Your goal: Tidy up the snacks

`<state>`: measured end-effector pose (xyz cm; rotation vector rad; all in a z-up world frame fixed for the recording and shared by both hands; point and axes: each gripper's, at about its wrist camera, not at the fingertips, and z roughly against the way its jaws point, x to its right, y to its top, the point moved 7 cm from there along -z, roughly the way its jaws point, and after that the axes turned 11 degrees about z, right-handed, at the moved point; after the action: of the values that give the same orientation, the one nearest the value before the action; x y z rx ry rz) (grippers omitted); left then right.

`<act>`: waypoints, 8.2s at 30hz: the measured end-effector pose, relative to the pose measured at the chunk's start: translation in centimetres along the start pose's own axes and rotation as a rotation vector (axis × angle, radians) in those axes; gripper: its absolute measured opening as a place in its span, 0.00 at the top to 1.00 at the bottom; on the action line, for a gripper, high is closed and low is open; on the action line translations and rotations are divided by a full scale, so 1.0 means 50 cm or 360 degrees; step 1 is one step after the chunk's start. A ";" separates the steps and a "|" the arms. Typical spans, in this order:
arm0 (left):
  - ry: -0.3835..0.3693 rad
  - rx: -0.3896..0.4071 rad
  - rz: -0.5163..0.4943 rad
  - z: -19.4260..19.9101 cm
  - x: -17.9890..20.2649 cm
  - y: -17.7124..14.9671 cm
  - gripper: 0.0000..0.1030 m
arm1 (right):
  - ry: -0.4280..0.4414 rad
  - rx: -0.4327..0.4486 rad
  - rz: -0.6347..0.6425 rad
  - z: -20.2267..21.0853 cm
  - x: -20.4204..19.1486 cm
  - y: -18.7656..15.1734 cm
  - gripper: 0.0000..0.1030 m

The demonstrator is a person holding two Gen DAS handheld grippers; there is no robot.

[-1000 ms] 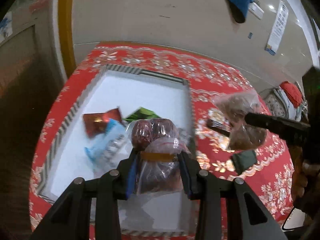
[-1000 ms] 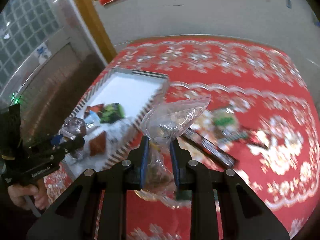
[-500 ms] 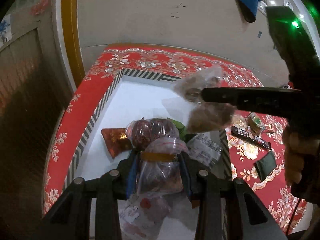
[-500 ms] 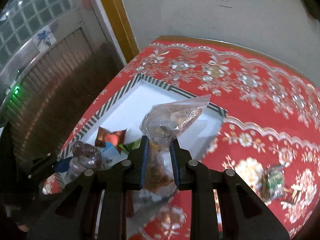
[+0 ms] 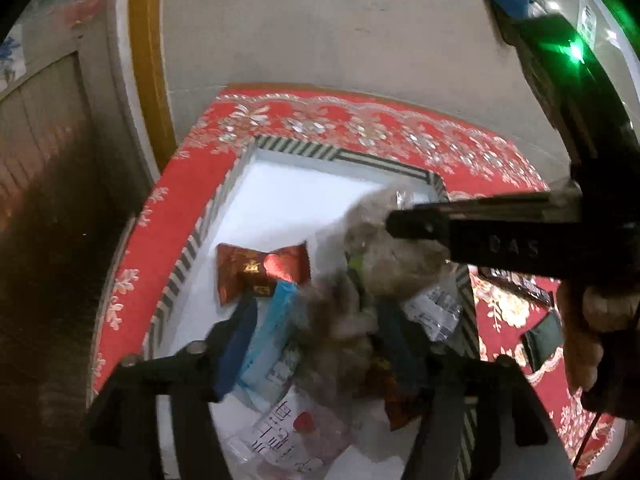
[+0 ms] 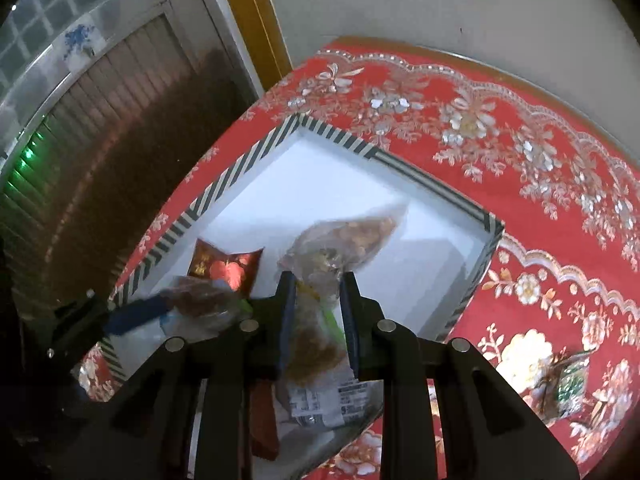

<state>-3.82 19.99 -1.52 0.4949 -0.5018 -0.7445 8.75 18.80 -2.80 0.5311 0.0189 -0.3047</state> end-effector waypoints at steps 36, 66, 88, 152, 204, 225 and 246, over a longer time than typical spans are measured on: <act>-0.0135 -0.0213 -0.0410 0.026 0.270 -0.179 0.33 | -0.0377 0.0192 -0.0392 0.217 0.337 -0.311 0.55; -0.0122 -0.0312 -0.0771 -0.119 0.458 -0.144 0.32 | -0.0396 0.0056 -0.0418 0.266 0.418 -0.457 0.52; -0.0395 -0.0689 -0.1407 -0.216 0.551 -0.152 0.51 | -0.0316 0.0069 -0.0545 0.287 0.411 -0.572 0.52; 0.0311 -0.0449 -0.0211 -0.084 0.420 -0.199 0.89 | -0.0042 0.0183 -0.0389 0.284 0.356 -0.549 0.52; 0.0161 -0.0078 -0.0015 -0.074 0.006 0.039 0.84 | 0.0086 0.0154 -0.0167 0.026 0.043 0.078 0.52; 0.0125 -0.0002 0.0147 -0.023 -0.012 0.013 0.48 | 0.0092 0.0218 -0.0261 0.068 0.048 0.037 0.50; -0.0059 0.0584 -0.0485 0.164 0.220 0.037 0.04 | -0.0246 0.0148 -0.0313 0.198 0.069 -0.208 0.50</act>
<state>-0.77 11.09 8.65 0.9151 -0.6093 -0.9593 8.44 4.35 0.24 0.5977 -0.0936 -0.5402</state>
